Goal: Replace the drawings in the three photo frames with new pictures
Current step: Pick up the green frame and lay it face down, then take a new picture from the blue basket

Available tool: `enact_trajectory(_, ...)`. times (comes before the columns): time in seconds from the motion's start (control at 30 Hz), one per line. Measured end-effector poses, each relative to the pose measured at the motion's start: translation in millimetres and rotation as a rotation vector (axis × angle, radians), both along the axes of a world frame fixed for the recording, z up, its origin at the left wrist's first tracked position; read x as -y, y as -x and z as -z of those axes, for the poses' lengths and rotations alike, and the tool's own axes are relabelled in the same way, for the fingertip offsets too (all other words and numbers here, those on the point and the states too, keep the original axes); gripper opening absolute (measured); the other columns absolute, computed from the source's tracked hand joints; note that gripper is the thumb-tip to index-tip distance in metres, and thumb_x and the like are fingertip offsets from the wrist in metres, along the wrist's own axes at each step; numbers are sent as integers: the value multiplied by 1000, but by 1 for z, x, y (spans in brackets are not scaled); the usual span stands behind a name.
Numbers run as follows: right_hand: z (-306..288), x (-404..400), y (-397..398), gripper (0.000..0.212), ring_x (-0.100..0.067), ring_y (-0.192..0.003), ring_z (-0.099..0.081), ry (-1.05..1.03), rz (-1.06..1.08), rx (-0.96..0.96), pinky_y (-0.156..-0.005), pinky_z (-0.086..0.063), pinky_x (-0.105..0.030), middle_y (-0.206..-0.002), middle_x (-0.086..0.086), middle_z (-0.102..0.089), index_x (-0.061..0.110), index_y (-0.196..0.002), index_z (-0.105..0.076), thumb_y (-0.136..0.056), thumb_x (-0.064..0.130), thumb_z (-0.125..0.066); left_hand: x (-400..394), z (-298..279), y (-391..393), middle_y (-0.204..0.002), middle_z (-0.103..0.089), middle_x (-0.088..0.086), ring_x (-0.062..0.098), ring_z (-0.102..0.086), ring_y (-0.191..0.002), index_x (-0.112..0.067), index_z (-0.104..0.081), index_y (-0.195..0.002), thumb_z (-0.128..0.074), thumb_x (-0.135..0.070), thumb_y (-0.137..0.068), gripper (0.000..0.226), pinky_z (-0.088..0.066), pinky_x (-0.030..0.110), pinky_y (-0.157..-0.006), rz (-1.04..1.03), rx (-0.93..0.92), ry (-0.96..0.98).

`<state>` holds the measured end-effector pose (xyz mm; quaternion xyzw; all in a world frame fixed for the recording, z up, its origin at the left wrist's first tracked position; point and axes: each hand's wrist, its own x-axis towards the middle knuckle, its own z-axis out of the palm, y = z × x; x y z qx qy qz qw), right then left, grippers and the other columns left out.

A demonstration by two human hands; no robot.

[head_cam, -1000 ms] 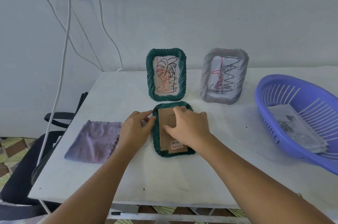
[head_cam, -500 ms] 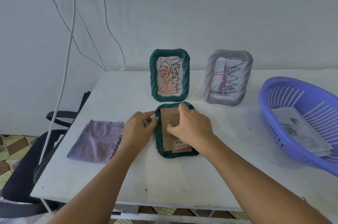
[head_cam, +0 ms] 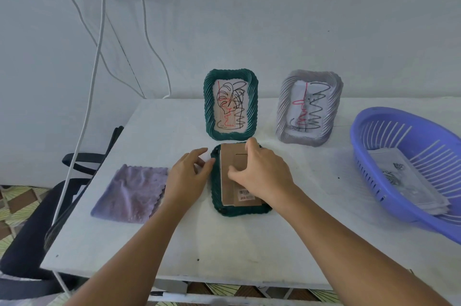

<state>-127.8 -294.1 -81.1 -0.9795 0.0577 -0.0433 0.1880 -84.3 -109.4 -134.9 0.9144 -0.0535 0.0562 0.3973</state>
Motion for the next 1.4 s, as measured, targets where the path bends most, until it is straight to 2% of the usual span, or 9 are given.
enact_trajectory(0.3, -12, 5, 2, 61, -21, -91, -65, -39, 0, 33, -74, -57, -35, -113, 2, -65, 25, -127, -36, -88, 66, -58, 18, -25, 7, -106, -71, -17, 3, -65, -94, -38, -61, -131, -51, -51, -101, 35, -49, 14, -71, 76, -153, 202)
enact_trajectory(0.53, -9, 12, 7, 75, -25, -115, -58, -67, -2, 77, -95, -50, -44, -128, -3, -57, 27, -142, -29, -88, 74, -52, 30, -34, 10, -62, -69, -17, -2, -66, -62, -29, -61, -132, -57, -24, -103, 29, -49, 11, -57, 107, -227, 461)
enact_trajectory(0.67, -4, 21, 6, 96, -27, -137, -36, -299, 33, 15, -112, -38, -47, -144, -7, -36, 30, -157, -13, -85, 76, -56, 27, -33, 11, -63, -67, -9, 6, -55, -56, -22, -64, -132, -61, -23, -101, 31, -51, 21, -63, 66, -250, 583)
enact_trajectory(0.77, 3, 25, 4, 90, -19, -128, -52, -550, 4, -58, -105, -49, -47, -141, 3, -50, 37, -157, -13, -86, 70, -59, 29, -34, 10, -69, -66, 3, 14, -51, -62, -23, -63, -135, -64, -27, -100, 36, -50, 32, -69, 55, -266, 604)
enact_trajectory(0.93, 7, 26, 5, 68, -16, -131, -54, -824, 33, -143, -107, -48, -42, -150, 9, -49, 36, -160, -11, -105, 40, -50, 34, -36, 12, -76, -73, -16, 1, -61, -67, -32, -67, -125, -59, -31, -102, 24, -51, 17, -67, 89, -193, 421)
enact_trajectory(1.03, 9, 30, 6, 69, -17, -134, -51, -830, 91, -172, -111, -45, -45, -155, 11, -45, 37, -161, -5, -106, 40, -46, 26, -30, 5, -106, -69, -8, 10, -62, -92, -31, -59, -139, -53, -41, -103, 38, -44, 21, -73, -5, -143, 126)
enact_trajectory(1.13, 12, 39, 9, 76, -17, -134, -51, -797, 133, -166, -114, -41, -49, -153, 14, -46, 43, -159, -2, -97, 51, -45, 15, -23, 3, -110, -62, -6, 1, -54, -81, -28, -53, -145, -52, -39, -104, 43, -37, 15, -65, -24, -107, -96)
enact_trajectory(1.23, 15, 48, 10, 83, -20, -138, -48, -742, 175, -176, -115, -37, -52, -159, 13, -40, 48, -157, 3, -86, 59, -40, 11, -19, 2, -100, -65, -8, 2, -55, -79, -27, -58, -141, -55, -36, -103, 40, -40, 17, -62, 2, -154, -138)
enact_trajectory(1.4, 9, 62, 16, 73, -26, -139, -46, -597, 257, -229, -116, -32, -52, -157, 5, -43, 34, -162, 1, -103, 44, -41, 3, -23, 2, -89, -67, -6, 12, -59, -66, -25, -62, -135, -58, -27, -100, 35, -41, 21, -54, -25, -180, -88)
